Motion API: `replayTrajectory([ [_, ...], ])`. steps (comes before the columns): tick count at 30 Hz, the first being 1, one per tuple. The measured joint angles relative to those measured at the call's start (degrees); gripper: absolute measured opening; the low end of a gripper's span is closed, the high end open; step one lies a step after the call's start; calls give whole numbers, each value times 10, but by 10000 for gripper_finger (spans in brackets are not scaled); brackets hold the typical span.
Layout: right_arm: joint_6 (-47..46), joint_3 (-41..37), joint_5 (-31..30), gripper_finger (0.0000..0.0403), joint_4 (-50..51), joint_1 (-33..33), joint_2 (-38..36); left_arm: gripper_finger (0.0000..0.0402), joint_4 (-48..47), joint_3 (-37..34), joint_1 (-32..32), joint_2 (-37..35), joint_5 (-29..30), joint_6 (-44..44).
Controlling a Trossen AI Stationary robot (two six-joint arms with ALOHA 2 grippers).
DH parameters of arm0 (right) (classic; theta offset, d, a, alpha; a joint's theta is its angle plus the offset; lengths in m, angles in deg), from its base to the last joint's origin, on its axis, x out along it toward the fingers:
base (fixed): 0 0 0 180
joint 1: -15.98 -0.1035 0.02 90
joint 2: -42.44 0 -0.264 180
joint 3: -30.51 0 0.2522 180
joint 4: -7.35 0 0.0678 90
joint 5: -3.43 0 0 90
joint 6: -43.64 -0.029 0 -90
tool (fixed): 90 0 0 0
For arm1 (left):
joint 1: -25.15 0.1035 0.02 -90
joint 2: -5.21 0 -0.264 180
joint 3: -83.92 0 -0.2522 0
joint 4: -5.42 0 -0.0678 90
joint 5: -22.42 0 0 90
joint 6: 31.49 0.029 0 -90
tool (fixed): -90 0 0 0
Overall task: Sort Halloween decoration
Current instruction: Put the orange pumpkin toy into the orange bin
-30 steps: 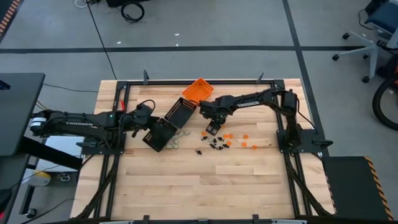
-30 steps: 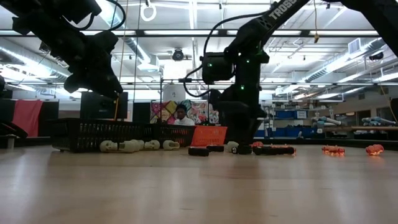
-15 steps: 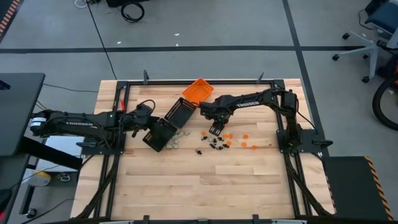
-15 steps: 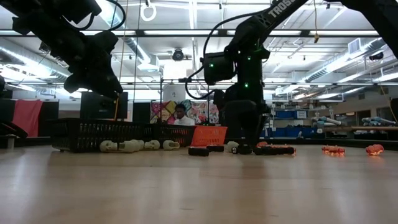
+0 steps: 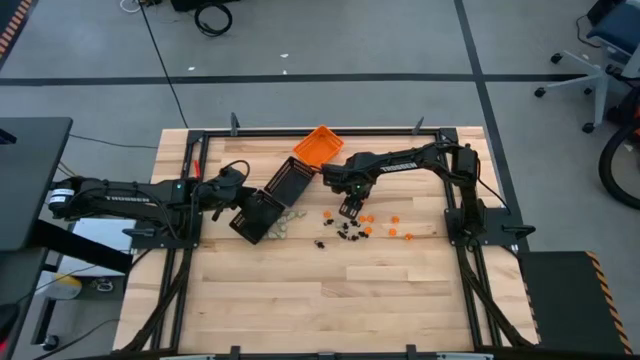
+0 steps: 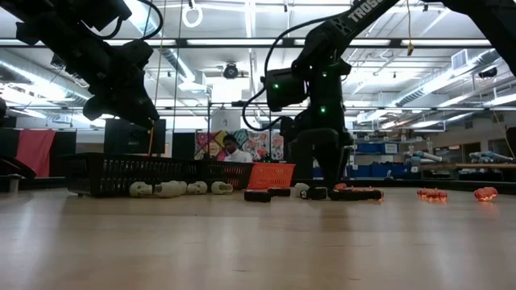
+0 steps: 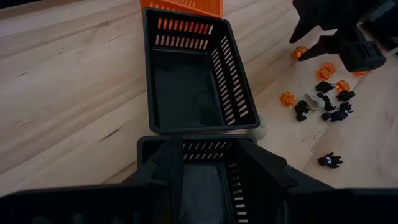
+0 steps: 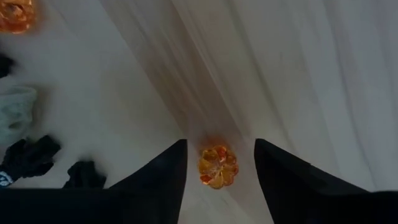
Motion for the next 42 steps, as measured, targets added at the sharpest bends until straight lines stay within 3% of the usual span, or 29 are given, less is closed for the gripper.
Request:
replayTrajectory([
  [8, -1, -1, 16, 221, 15, 0, 0, 125, 0, 0, 0, 0, 0, 0],
  [14, -2, -34, 44, 194, -20, 1, -4, 125, 0, 0, 0, 0, 0, 0],
  [27, -2, -45, 40, 100, -39, 0, -4, 125, 0, 0, 0, 0, 0, 0],
  [42, 19, 33, 31, 104, -45, 0, 3, 125, 0, 0, 0, 0, 0, 0],
])
